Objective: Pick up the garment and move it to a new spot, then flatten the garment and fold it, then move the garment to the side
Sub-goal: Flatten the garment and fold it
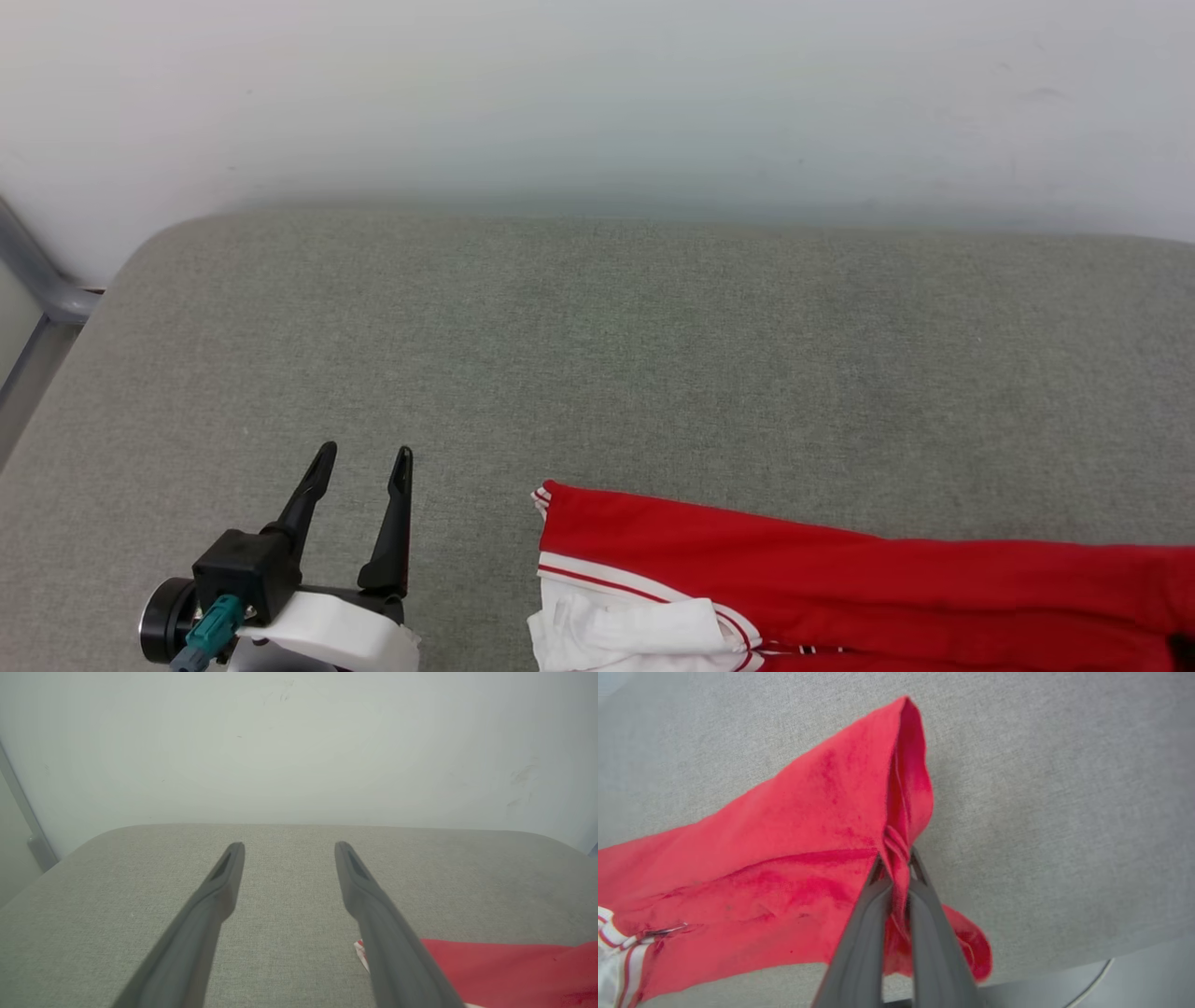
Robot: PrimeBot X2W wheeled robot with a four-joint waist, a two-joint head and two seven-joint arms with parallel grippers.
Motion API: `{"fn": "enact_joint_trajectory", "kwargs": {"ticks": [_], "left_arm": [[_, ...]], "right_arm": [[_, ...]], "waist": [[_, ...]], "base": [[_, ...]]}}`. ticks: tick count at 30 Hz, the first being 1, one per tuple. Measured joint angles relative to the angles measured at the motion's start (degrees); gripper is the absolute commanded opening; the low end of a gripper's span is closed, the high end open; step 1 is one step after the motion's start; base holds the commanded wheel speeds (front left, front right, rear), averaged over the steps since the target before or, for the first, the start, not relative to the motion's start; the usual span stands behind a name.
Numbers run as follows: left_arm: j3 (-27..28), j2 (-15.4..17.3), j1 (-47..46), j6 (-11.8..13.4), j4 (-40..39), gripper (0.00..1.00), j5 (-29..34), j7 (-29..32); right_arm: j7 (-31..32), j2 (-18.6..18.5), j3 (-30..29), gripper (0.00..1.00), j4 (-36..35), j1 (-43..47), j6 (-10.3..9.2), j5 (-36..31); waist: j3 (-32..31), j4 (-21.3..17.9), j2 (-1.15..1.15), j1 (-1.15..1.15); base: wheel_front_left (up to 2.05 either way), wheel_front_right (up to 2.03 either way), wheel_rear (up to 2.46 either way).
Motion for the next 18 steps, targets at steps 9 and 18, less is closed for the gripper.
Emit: {"fn": "enact_joint_trajectory", "kwargs": {"ticks": [9, 18], "left_arm": [[-0.4, 0.2, 0.6, 0.3, 0.0, 1.00, -0.1, 0.8], [-0.9, 0.3, 0.5, 0.3, -0.1, 1.00, -0.4, 1.5]], "right_arm": [[16.9, 7.4, -2.5, 0.00, -2.2, -2.0, 0.00, 19.0], [18.3, 7.6, 7.1, 0.00, 1.3, -1.0, 0.00, 42.5]], "waist": [[-1.2, -0.1, 0.00, 0.00], [-1.5, 1.0, 0.00, 0.00]], "base": [[0.00, 0.00, 0.00], [0.00, 0.00, 0.00]]}}
